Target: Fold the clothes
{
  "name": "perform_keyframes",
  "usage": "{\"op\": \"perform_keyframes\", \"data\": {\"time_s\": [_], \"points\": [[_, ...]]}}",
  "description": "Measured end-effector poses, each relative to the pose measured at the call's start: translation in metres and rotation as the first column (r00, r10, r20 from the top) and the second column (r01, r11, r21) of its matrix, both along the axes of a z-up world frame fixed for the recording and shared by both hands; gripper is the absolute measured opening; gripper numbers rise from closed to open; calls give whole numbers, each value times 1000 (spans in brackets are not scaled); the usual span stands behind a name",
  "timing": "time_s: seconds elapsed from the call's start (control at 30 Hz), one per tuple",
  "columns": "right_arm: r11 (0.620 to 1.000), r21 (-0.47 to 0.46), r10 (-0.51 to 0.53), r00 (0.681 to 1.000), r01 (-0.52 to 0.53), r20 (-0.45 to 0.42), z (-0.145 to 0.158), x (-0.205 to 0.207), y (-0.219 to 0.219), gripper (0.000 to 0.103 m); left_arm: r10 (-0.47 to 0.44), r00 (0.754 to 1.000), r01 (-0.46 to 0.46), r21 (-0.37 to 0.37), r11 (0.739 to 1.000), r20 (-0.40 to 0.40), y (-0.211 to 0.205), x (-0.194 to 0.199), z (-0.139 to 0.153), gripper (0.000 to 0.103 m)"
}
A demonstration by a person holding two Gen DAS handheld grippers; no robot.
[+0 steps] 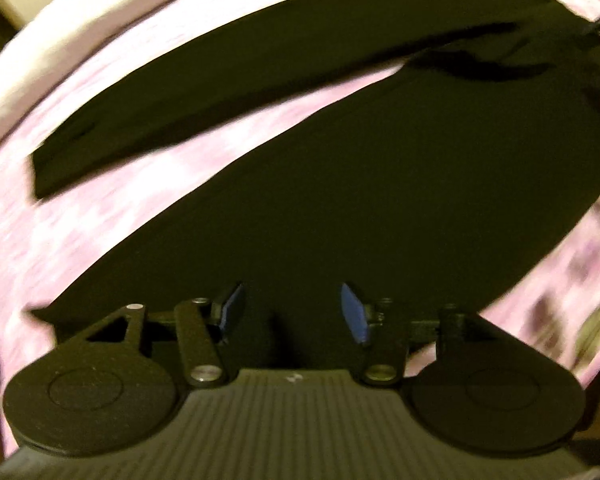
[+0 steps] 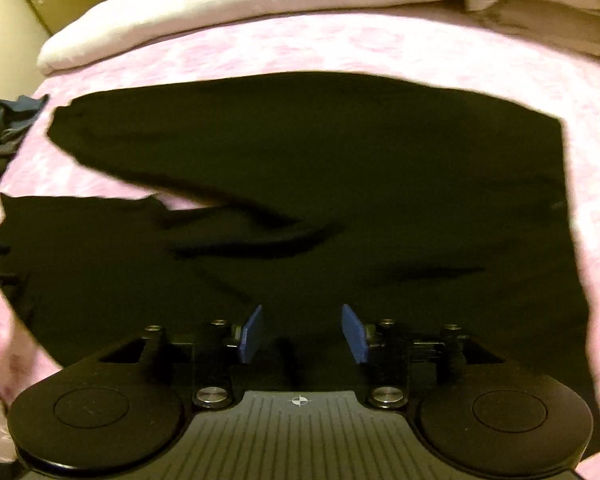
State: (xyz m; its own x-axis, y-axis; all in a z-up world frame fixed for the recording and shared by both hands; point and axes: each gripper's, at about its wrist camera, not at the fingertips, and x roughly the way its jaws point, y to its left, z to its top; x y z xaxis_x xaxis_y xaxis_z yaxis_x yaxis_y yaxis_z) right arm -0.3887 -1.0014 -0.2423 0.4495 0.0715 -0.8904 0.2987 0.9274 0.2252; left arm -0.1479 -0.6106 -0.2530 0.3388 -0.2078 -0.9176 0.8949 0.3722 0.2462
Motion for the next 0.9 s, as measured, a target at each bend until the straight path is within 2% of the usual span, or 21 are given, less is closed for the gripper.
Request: {"op": "perform_keyframes", "data": {"time_s": [0.07, 0.17, 0.23, 0.33, 0.4, 0.43, 0.47, 0.53, 0.6, 0.63, 0.67, 0.9], "points": [[1000, -1, 28, 999, -28, -16, -2, 8, 40, 50, -18, 998, 16, 39, 999, 56, 39, 14, -1, 50], [998, -19, 66, 997, -67, -50, -8, 16, 92, 50, -164, 978, 141, 164, 976, 132, 85, 25, -17, 50], [997, -32, 66, 995, -69, -73, -12, 21, 121, 51, -285, 945, 238, 258, 936, 162, 112, 26, -36, 50], [999, -38, 34, 995, -38, -98, -19, 25, 145, 52, -443, 878, 352, 382, 855, 181, 140, 23, -70, 51], [998, -57, 2, 994, -9, -109, -20, 24, 149, 54, -506, 833, 403, 380, 832, 224, 153, 24, -80, 58], [998, -67, -14, 993, 6, -114, -20, 24, 151, 55, -518, 819, 413, 374, 830, 246, 156, 26, -81, 68], [997, -76, -30, 992, 20, -120, -20, 23, 153, 55, -518, 816, 414, 364, 834, 259, 158, 28, -81, 72], [994, -96, -62, 990, 49, -130, -20, 22, 157, 56, -512, 816, 416, 341, 843, 268, 163, 32, -79, 73], [990, -121, -94, 986, 78, -137, -19, 19, 161, 57, -517, 817, 431, 325, 842, 257, 166, 35, -77, 67], [986, -139, -108, 984, 89, -138, -16, 13, 160, 57, -521, 817, 439, 320, 840, 246, 167, 35, -76, 59], [983, -146, -130, 982, 110, -136, -15, 6, 155, 57, -526, 816, 445, 321, 836, 239, 169, 35, -76, 54], [937, -132, -338, 935, 324, -108, -15, -62, 103, 58, -571, 779, 450, 405, 796, 257, 166, 23, -86, 44]]}}
